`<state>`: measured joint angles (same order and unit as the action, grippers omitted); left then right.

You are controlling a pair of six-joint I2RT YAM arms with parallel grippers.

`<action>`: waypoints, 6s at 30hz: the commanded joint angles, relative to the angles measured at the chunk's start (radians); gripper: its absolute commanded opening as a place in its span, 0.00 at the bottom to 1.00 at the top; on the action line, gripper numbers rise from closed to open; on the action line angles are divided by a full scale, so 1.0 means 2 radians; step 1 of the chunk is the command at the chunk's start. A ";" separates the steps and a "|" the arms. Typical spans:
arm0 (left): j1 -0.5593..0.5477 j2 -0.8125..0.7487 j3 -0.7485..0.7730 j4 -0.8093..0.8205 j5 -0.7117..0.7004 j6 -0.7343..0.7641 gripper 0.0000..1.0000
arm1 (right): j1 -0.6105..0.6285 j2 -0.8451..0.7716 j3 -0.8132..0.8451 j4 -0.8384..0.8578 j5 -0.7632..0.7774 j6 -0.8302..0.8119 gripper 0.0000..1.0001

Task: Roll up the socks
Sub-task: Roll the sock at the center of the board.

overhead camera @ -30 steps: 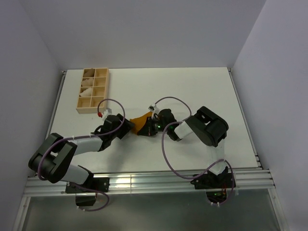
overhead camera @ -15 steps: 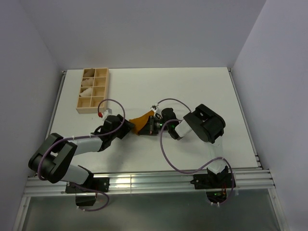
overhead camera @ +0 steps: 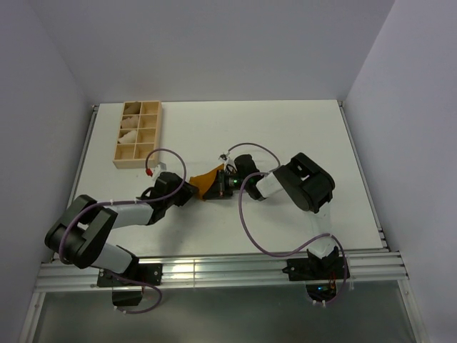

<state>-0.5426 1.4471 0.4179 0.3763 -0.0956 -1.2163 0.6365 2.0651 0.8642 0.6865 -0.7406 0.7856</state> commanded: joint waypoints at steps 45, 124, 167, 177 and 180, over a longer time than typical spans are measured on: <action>-0.002 0.069 0.083 -0.084 0.034 0.021 0.05 | 0.275 -0.093 -0.027 -0.039 0.686 -0.555 0.70; 0.011 0.056 0.043 0.007 -0.012 -0.002 0.34 | 0.022 -0.052 0.010 -0.147 0.098 -0.231 0.00; 0.019 0.053 0.070 -0.076 0.056 0.028 0.00 | 0.234 -0.058 0.045 -0.131 0.589 -0.600 0.51; 0.025 0.034 0.056 -0.073 0.065 0.020 0.07 | 0.229 -0.033 0.054 -0.145 0.567 -0.581 0.15; 0.030 0.022 0.047 -0.070 0.062 0.013 0.24 | 0.225 -0.033 0.055 -0.152 0.556 -0.570 0.05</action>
<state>-0.4847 1.5326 0.5426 0.2867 -0.0044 -1.1919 1.1015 1.9621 0.9577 0.4206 0.4252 -0.3985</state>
